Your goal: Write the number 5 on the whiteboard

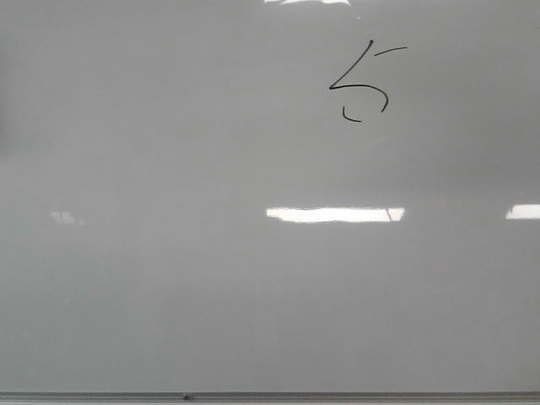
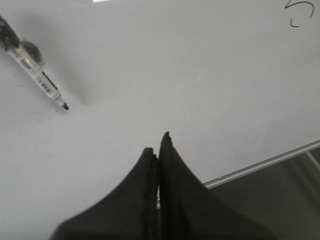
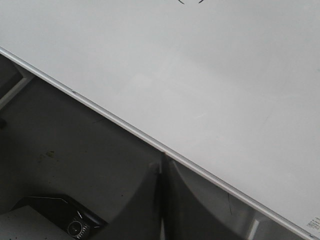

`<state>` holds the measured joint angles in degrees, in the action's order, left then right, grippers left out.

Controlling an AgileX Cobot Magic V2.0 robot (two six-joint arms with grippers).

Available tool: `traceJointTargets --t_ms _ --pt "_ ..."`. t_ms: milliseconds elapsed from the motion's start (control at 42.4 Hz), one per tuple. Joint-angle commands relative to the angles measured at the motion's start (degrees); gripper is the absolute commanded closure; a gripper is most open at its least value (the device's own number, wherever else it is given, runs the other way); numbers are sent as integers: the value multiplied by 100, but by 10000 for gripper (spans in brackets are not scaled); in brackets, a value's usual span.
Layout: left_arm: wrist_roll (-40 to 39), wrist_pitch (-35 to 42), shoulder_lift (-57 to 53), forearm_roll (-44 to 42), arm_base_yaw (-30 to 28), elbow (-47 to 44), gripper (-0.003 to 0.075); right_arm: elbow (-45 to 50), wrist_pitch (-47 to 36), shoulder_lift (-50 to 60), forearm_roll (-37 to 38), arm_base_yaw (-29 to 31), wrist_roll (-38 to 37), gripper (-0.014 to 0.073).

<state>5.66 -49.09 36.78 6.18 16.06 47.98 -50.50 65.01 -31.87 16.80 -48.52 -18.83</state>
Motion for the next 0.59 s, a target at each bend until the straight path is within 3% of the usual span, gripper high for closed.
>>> traceJointTargets --t_ms 0,330,471,565 --pt "-9 395 8 53 207 142 741 -170 -356 -16 195 40 -12 663" --pt "1 458 8 -100 218 142 741 -170 -356 -16 195 40 -12 663" --pt "12 1343 -280 -969 237 -337 741 -170 -361 -16 195 40 -12 663" --pt "12 2130 -653 -1090 4 -970 741 -170 -355 -16 195 40 -12 663"
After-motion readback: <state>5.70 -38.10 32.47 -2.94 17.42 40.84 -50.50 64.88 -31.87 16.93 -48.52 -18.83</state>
